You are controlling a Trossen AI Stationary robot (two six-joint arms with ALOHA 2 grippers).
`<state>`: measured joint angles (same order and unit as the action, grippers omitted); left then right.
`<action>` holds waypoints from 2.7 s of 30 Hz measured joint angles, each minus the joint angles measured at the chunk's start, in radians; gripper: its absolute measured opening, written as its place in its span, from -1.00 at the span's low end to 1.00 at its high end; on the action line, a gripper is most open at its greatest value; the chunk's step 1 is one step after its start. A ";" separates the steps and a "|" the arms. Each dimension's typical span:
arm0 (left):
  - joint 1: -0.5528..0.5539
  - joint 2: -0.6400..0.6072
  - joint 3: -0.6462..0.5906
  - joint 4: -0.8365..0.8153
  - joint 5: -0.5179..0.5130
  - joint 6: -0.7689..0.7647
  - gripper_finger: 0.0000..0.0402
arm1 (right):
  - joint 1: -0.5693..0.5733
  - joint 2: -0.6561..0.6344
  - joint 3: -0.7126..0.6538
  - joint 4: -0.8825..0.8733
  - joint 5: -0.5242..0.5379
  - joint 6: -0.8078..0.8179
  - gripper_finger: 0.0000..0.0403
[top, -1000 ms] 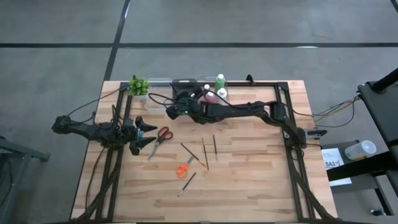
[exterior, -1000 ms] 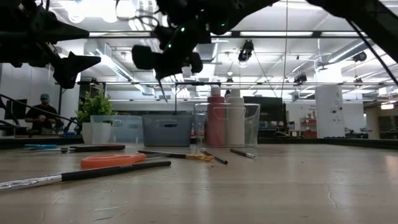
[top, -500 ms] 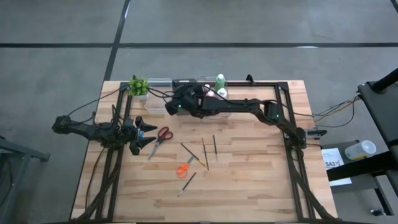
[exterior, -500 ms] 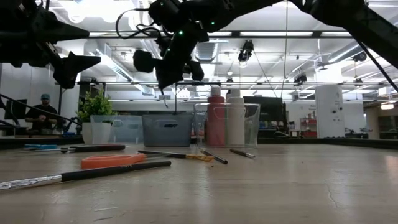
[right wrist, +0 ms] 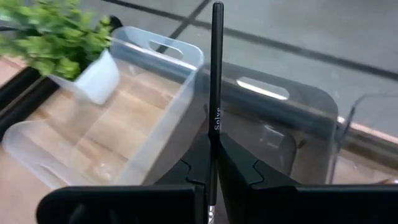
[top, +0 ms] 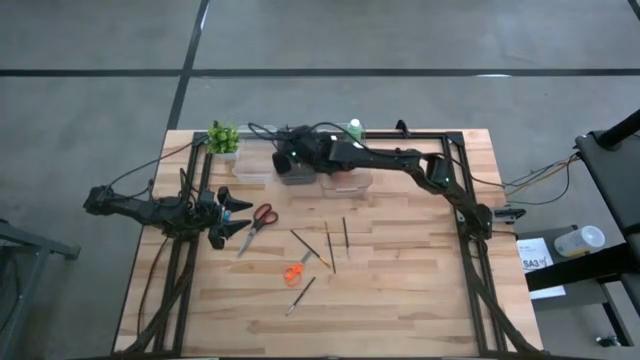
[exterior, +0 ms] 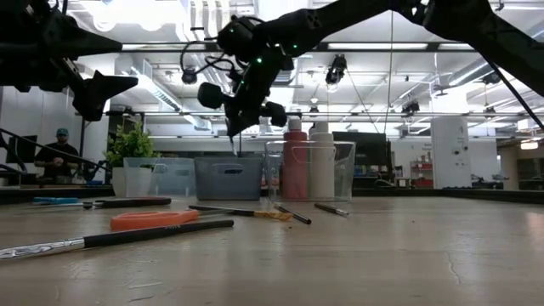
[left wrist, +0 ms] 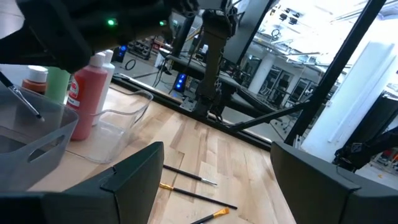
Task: Pick & Place Paint Supplies
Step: Put the top right silver paintbrush into the black bin, then put the top silver paintbrush into the black bin
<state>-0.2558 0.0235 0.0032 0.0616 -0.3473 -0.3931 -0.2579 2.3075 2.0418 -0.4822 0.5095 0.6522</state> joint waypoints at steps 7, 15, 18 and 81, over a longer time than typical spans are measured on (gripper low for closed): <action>0.000 0.000 0.000 0.000 0.000 0.000 0.51 | -0.031 0.000 -0.004 -0.067 -0.098 0.044 -0.92; 0.000 0.000 0.000 0.000 0.002 0.000 0.51 | -0.031 0.000 -0.019 -0.064 -0.099 0.051 -0.92; 0.000 0.000 0.000 0.000 0.002 0.000 0.51 | -0.031 0.000 -0.023 -0.061 -0.098 0.050 -0.88; 0.000 0.000 0.000 0.000 0.003 0.000 0.51 | 0.438 -0.444 -0.591 -0.483 -0.012 0.800 -0.51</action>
<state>-0.2558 0.0235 0.0032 0.0616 -0.3443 -0.3931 0.1802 1.8633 1.4505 -0.9652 0.4975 1.4526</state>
